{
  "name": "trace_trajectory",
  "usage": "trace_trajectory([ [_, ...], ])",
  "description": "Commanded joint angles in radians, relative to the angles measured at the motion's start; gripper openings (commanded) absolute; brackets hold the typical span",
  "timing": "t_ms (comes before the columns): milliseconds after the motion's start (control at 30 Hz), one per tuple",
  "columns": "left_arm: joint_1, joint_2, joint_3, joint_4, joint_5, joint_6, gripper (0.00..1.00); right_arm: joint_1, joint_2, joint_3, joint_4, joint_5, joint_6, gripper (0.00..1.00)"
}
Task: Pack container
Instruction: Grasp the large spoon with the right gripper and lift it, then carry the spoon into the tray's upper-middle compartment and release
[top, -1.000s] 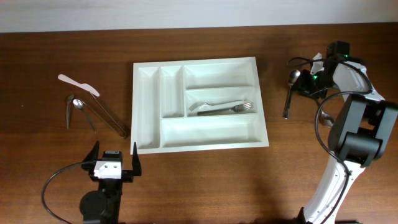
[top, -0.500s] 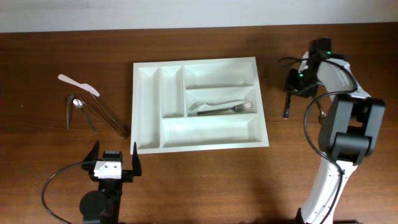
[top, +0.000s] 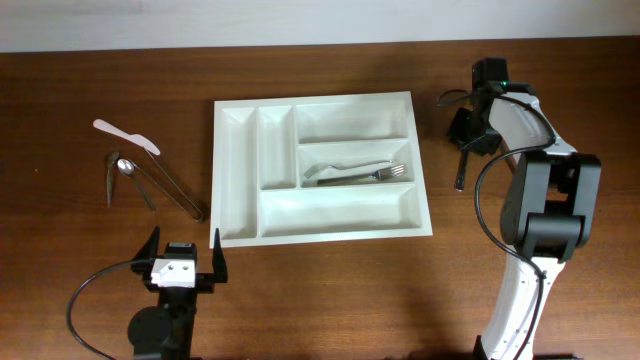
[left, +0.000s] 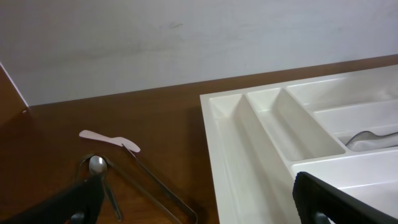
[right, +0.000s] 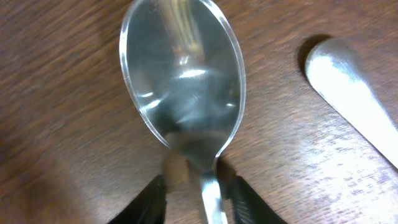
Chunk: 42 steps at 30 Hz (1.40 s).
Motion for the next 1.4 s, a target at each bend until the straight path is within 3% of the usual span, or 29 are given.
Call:
trace_trajectory([
  [0,-0.005,-0.008,-0.006,0.0,-0.007,-0.013,0.99,0.008,0.076,-0.018,0.002,0.019,0.032,0.28],
  [67,-0.005,-0.008,-0.006,0.0,-0.007,-0.013,0.99,0.008,0.092,-0.018,-0.001,0.015,0.032,0.26],
  [333,-0.005,-0.008,-0.006,0.0,-0.007,-0.013,0.99,0.008,0.103,-0.018,-0.002,-0.003,0.032,0.04],
  [800,-0.005,-0.008,-0.006,0.0,-0.008,-0.013,0.99,0.007,0.085,0.019,-0.05,-0.003,-0.018,0.04],
  [1133,-0.005,-0.008,-0.006,0.0,-0.007,-0.013,0.99,0.007,0.052,0.254,-0.182,0.001,-0.098,0.04],
  [1367,-0.005,-0.008,-0.006,0.0,-0.007,-0.013,0.99,0.009,0.051,0.404,-0.257,-0.04,-0.248,0.04],
])
